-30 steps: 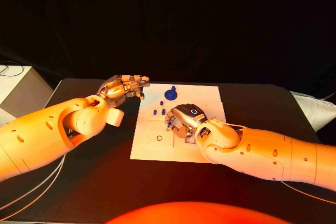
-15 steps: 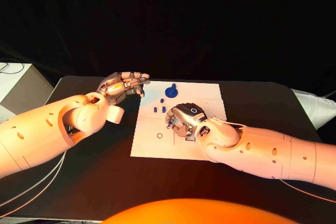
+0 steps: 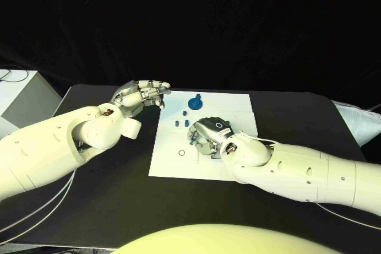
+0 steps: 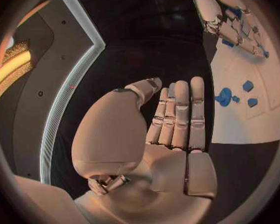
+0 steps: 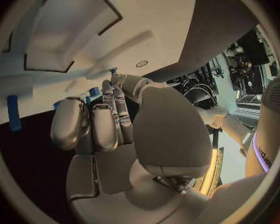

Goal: Assemble the parts on the task board

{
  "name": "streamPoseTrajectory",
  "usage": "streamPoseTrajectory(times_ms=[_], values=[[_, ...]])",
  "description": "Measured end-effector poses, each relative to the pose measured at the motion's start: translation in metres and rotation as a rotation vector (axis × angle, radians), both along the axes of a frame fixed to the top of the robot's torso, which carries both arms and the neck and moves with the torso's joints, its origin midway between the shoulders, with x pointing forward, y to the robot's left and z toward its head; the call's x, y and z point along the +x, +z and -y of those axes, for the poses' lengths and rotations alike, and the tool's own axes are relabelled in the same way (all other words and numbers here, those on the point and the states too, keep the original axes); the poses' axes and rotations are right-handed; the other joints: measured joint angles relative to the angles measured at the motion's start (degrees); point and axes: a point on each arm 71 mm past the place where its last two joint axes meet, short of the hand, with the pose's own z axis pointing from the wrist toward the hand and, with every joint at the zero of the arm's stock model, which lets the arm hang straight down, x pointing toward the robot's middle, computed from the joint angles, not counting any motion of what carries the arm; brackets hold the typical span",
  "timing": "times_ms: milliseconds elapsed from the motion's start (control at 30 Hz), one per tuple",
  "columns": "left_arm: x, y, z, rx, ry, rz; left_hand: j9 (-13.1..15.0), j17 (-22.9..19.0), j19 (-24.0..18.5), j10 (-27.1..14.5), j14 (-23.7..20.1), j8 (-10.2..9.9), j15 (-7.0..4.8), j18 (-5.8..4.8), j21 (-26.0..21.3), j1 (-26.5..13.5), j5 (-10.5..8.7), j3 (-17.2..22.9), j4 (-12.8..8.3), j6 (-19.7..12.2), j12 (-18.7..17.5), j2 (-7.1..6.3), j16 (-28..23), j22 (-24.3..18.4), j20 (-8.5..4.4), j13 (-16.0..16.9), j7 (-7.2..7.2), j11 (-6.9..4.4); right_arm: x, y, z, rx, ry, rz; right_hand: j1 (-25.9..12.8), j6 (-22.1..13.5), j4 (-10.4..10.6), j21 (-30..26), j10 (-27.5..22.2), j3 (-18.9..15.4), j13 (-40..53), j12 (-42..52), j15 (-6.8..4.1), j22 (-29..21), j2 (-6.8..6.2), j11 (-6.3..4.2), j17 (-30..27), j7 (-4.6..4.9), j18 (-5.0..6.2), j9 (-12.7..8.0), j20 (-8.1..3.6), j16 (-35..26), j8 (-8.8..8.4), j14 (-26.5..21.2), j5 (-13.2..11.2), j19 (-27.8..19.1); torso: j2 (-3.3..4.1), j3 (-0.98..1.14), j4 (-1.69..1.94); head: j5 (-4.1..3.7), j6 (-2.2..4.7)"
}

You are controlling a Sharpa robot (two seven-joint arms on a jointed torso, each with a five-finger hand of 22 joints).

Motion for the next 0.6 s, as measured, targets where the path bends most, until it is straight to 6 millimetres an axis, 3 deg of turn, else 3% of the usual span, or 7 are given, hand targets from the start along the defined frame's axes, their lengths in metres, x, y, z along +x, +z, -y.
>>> streamPoseTrajectory(times_ms=[600], values=[[-0.0004,0.0002,-0.0016,0.002,0.002,-0.001,0.0,0.01,0.21,0.0,0.0,0.0,0.0,-0.01,-0.31,0.0,0.0,-0.16,0.16,0.0,0.23,0.0,0.0,-0.14,0.21,0.0,0.0,0.0,0.0022,-0.0035,-0.0031,-0.021,0.004,-0.006,0.01,-0.11,0.01,0.0,0.0,-0.02,0.02,0.0,0.0,-0.3,0.0,0.0,-0.35,-0.09,0.0,0.06,0.0,0.0,0.12,0.0,0.29,0.0,-0.02,-0.04,-0.01,0.18,-0.48]])
